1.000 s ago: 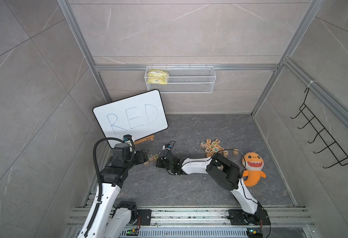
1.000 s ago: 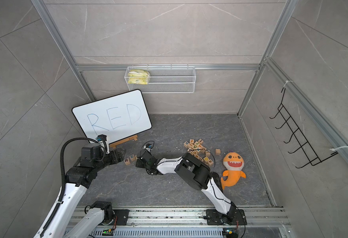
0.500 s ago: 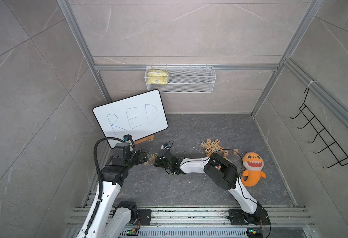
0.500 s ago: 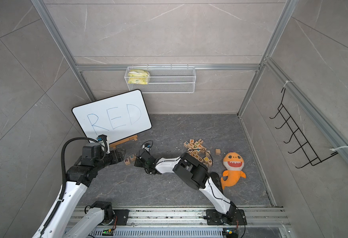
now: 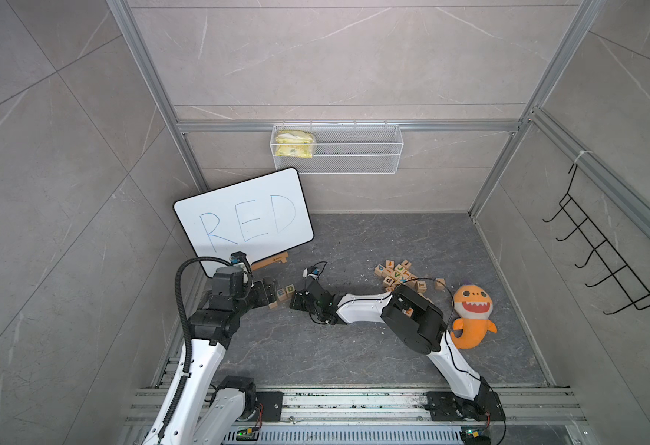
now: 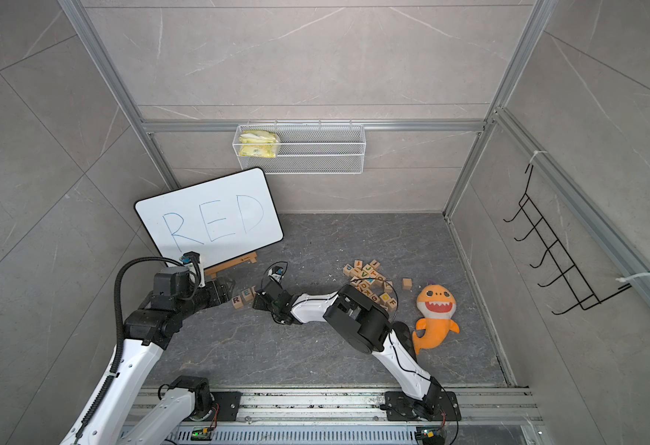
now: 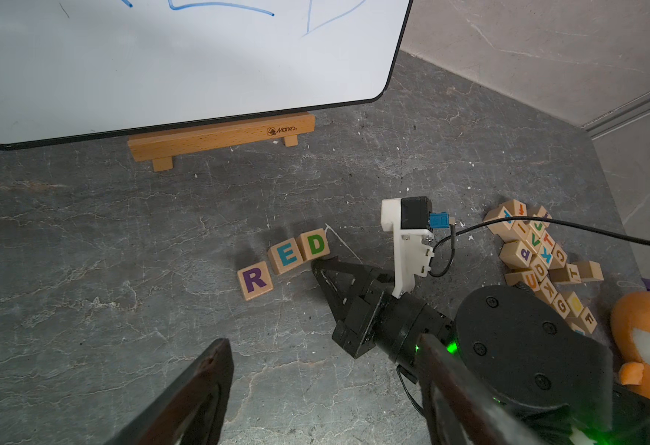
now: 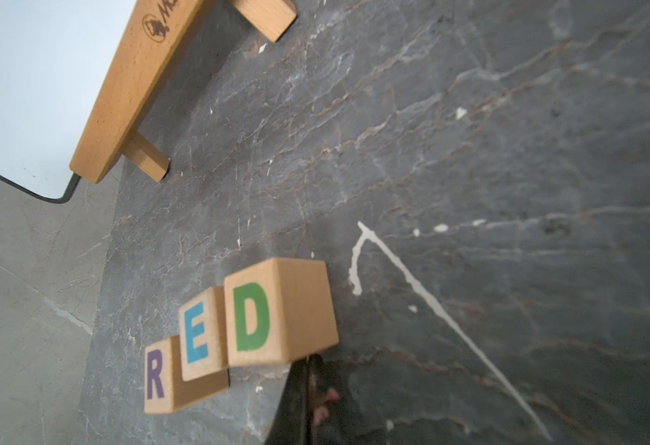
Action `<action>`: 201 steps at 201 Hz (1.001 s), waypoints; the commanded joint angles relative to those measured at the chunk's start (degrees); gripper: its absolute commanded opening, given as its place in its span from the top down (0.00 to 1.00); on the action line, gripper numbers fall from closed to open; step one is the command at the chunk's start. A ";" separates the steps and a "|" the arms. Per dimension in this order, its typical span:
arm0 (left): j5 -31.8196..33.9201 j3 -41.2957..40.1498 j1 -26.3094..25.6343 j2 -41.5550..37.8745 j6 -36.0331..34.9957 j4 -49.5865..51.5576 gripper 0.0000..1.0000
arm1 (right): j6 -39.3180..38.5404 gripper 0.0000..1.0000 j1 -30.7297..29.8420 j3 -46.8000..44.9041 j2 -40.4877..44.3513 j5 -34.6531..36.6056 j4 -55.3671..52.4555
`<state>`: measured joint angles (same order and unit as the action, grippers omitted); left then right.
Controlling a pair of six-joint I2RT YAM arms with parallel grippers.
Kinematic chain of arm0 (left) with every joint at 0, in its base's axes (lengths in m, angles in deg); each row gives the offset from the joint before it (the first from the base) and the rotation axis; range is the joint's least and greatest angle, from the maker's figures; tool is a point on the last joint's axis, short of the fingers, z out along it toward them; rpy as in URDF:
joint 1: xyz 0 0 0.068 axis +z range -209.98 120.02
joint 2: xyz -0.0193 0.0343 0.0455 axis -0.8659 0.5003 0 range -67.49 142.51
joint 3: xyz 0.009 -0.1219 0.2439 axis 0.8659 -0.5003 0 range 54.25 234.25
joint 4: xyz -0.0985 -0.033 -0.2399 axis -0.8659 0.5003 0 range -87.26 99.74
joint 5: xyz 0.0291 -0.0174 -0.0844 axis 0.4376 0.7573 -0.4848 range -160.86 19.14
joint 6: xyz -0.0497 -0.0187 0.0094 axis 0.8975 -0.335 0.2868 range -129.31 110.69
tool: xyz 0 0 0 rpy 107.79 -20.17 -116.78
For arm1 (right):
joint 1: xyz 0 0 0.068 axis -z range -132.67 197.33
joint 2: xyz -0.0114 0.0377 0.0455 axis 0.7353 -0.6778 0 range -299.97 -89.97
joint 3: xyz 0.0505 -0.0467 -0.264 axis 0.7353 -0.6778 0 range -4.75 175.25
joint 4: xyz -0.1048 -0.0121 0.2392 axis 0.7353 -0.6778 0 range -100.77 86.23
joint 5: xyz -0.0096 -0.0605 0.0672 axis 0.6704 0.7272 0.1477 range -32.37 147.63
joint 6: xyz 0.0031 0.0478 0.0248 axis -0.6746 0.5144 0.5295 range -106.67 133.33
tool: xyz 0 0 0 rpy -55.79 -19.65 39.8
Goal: Assemble the uppercase word "red" with letter blocks
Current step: Move the letter block to the center of the board.
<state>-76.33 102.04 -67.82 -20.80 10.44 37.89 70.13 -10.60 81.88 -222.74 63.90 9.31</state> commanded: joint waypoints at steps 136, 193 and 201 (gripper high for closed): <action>-0.02 1.68 0.28 -0.66 0.23 -0.35 0.22 | -0.20 0.98 0.97 0.01 -1.09 -0.82 -0.54; -0.09 0.72 0.39 -1.69 -0.27 -1.51 0.22 | -3.52 0.97 -0.33 -3.84 4.15 0.50 0.23; -0.34 0.56 0.41 -1.87 -0.34 -1.66 0.22 | -4.55 0.96 -0.38 -5.31 6.15 0.99 0.49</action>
<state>-76.36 102.04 -67.79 -21.41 10.44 37.83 69.08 -10.06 80.42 -222.06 63.48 10.31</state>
